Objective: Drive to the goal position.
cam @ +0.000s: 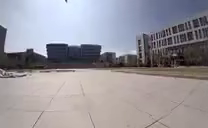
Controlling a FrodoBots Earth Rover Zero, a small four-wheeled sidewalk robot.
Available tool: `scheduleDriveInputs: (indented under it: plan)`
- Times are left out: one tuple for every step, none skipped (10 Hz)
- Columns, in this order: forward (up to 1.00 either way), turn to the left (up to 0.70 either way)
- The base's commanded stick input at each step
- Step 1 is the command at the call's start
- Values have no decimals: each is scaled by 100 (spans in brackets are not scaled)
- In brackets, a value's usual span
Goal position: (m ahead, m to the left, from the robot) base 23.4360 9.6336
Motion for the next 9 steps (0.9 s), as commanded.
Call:
scheduleDriveInputs:
  plan:
    - [70, 2]
    - [70, 2]
    - [70, 2]
    - [70, 2]
    - [70, 2]
    - [70, 2]
    - [70, 2]
    - [70, 2]
    - [70, 2]
